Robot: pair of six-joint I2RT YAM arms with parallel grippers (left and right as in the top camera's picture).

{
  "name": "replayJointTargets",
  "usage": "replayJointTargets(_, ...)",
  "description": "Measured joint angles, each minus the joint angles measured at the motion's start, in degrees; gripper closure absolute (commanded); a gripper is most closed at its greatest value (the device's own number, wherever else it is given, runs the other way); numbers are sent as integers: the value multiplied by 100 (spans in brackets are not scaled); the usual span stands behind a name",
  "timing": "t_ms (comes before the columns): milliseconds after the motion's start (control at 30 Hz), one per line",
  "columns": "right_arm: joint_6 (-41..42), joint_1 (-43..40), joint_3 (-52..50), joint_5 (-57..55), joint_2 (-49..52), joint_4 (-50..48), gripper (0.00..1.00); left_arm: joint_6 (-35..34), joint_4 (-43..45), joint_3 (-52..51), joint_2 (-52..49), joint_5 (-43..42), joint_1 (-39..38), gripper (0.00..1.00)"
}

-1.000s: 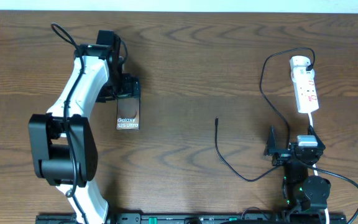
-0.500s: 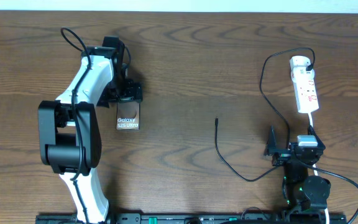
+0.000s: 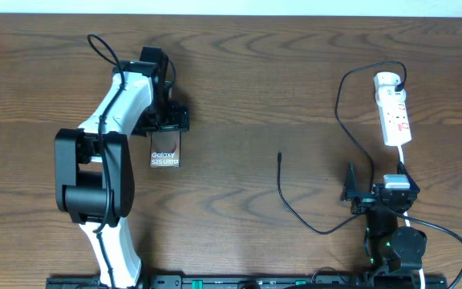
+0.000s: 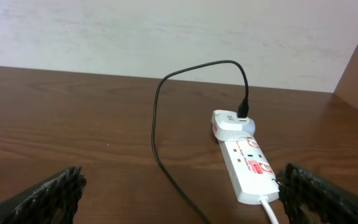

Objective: Plug charger to phone and switch on socket

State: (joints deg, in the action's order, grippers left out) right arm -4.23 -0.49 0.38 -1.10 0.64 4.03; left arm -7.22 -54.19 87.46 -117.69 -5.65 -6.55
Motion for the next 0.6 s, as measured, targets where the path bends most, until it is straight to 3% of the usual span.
replayJointTargets(600, 0, 0, 0, 0, 0, 0, 1, 0, 155, 0, 0, 2, 2, 2)
